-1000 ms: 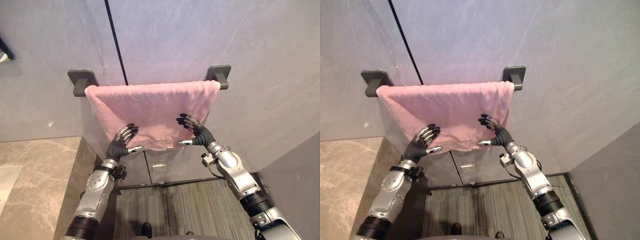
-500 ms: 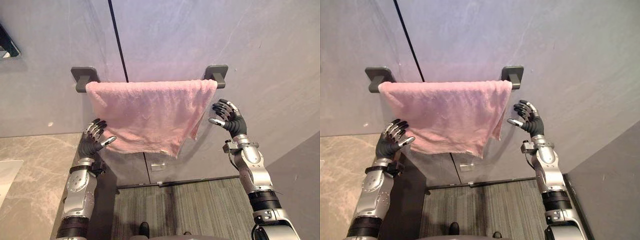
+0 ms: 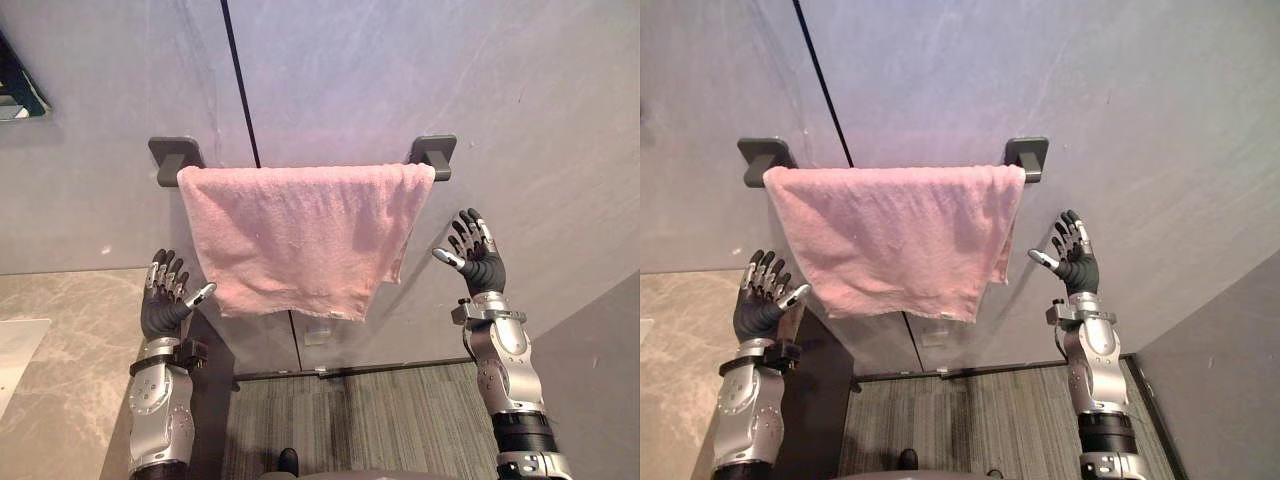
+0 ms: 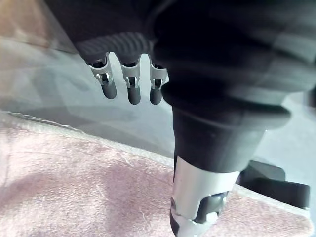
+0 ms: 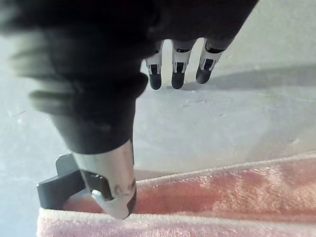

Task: Organize washtable

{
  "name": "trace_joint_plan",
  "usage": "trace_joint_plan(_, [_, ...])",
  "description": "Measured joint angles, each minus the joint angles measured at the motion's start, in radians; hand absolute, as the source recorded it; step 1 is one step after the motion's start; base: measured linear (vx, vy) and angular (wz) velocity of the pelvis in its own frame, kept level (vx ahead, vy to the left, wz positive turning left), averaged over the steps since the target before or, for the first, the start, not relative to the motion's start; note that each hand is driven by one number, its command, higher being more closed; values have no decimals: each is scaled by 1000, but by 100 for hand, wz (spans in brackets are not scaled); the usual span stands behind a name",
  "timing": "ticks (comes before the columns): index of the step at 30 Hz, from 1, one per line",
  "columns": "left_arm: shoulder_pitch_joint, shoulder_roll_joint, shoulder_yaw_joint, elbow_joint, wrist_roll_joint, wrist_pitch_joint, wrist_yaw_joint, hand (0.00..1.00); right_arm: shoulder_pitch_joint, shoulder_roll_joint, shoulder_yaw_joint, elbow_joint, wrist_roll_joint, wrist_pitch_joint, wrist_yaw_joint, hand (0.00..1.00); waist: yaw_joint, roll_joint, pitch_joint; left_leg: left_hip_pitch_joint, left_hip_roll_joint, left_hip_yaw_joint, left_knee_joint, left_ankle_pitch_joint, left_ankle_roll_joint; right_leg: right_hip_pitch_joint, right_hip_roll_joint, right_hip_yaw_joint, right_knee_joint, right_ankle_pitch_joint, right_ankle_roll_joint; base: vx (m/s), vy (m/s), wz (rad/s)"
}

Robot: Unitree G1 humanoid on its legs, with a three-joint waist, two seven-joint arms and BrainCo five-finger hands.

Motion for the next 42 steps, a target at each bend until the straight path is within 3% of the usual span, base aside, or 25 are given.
trace_joint_plan(4, [50, -7, 9, -10, 5, 0, -10, 0, 59, 1, -36, 0, -71, 2, -1, 0, 0, 0, 0, 2, -2, -9, 0, 0, 0, 6, -1, -8, 0, -1, 0, -21, -10, 6])
trace_joint_plan(13, [148, -5, -4, 23, 184, -1, -49, 0, 195, -35, -112, 31, -193, 1, 23, 0, -1, 3, 3, 12, -14, -26, 1, -1, 1, 28, -13, -32, 0, -11, 7, -1, -5, 8])
trace_joint_plan(26, [223, -19, -89, 401, 386, 8, -28, 0, 334, -21, -2, 394, -369, 1, 17, 0, -2, 11, 17, 32, -12, -17, -4, -8, -1, 44, -16, -30, 5, -21, 13, -3, -2, -1])
trace_joint_plan(35, [221, -27, -118, 699, 454, 43, 35, 0, 337, -9, 9, 638, -418, 7, -10, 0, 0, 10, 21, 61, -12, -1, -5, -25, -1, 53, -18, -11, 39, -51, 18, 0, -3, -2])
trace_joint_plan(42, [201, -36, -118, 807, 472, 45, 64, 0, 329, 2, 5, 727, -434, 26, -47, 0, 0, 10, 25, 80, -16, 3, -5, -28, 1, 67, -21, -7, 46, -59, 16, 4, -3, -2])
